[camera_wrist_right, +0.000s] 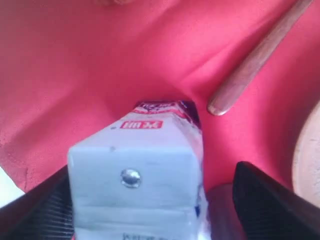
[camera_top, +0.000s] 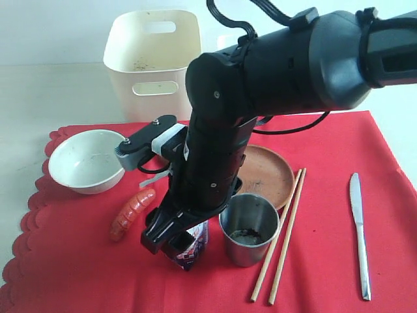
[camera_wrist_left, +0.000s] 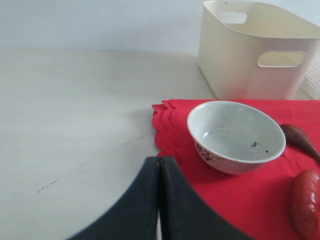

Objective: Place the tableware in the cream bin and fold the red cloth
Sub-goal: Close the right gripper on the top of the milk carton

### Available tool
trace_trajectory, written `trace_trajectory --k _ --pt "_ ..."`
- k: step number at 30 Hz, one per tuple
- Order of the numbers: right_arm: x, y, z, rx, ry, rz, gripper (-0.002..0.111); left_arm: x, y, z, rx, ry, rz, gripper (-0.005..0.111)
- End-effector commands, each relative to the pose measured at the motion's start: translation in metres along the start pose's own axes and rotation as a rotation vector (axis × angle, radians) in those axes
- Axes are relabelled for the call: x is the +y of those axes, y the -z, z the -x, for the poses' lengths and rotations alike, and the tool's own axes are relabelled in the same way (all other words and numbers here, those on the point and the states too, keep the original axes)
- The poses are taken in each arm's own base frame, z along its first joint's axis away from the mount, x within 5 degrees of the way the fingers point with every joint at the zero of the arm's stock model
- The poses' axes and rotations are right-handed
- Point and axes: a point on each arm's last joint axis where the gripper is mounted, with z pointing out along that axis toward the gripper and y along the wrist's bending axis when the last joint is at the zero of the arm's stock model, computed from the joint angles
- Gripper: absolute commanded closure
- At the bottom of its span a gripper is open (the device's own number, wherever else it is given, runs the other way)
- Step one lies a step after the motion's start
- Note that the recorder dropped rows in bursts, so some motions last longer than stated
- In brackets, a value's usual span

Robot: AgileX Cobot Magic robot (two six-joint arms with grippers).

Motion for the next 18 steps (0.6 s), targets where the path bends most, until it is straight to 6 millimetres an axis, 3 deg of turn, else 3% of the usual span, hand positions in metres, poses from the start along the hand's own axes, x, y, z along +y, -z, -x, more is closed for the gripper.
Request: trace_trajectory --k 1,6,18 --pt "0.0006 -0.0048 0.0021 0.001 -0.007 0.007 0.033 -0.0002 0.0001 0.0002 -0.012 0.013 -0.002 0.107" --pt "-0.0003 -0.0087 0.0038 -0.008 -0.008 0.004 0.038 -0.0002 0.0001 0.0002 -0.012 0.010 -0.002 0.107" --pt "-0.0007 -0.0085 0.0066 -0.040 -0.015 0.000 0.095 -0.0002 0.0001 0.0002 -0.012 0.013 -0.002 0.107"
